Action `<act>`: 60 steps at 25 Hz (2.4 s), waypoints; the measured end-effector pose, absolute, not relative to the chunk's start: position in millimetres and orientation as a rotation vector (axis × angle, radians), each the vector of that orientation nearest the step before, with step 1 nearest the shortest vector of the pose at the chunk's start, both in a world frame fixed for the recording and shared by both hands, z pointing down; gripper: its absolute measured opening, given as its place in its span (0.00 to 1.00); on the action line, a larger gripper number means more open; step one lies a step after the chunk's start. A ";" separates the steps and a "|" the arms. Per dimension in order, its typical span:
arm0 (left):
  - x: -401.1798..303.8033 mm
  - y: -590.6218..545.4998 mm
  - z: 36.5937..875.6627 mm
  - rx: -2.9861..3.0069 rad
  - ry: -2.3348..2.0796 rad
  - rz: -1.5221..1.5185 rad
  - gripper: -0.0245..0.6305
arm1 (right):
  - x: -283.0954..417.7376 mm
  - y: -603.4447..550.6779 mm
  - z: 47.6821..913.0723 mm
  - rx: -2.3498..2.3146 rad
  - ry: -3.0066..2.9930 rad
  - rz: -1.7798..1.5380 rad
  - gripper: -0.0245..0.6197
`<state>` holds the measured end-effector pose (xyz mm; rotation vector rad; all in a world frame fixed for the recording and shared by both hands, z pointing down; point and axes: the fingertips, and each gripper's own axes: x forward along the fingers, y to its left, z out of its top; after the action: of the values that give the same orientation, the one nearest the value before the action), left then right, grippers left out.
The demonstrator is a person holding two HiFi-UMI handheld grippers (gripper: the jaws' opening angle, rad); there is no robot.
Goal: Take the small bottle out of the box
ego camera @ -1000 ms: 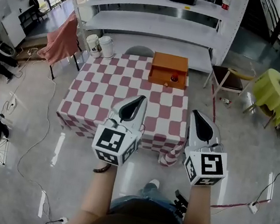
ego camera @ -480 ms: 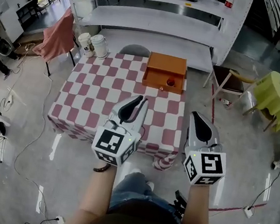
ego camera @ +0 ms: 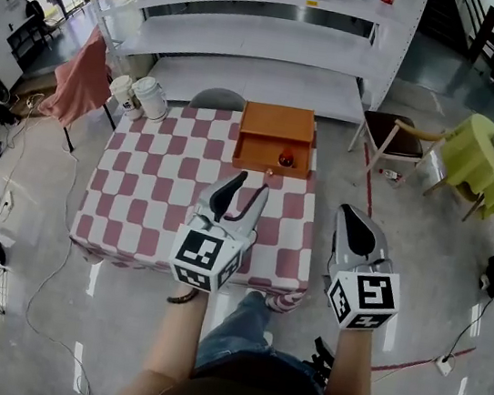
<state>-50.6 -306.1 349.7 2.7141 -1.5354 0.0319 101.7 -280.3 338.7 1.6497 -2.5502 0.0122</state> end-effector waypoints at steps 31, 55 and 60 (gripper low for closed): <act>10.0 -511.4 542.9 2.512 -1.228 0.521 0.38 | 153.1 -458.1 470.6 1.669 -2.341 0.483 0.04; 11.0 -535.0 564.6 2.560 -1.208 0.555 0.26 | 156.3 -462.8 493.7 1.711 -2.240 0.538 0.04; 10.2 -532.8 548.7 2.589 -1.216 0.519 0.26 | 152.8 -459.2 488.4 1.717 -2.250 0.527 0.04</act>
<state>10.2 -532.8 548.7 2.5887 -1.2158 0.5193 152.8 -459.2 488.4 1.7171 -2.2501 0.5269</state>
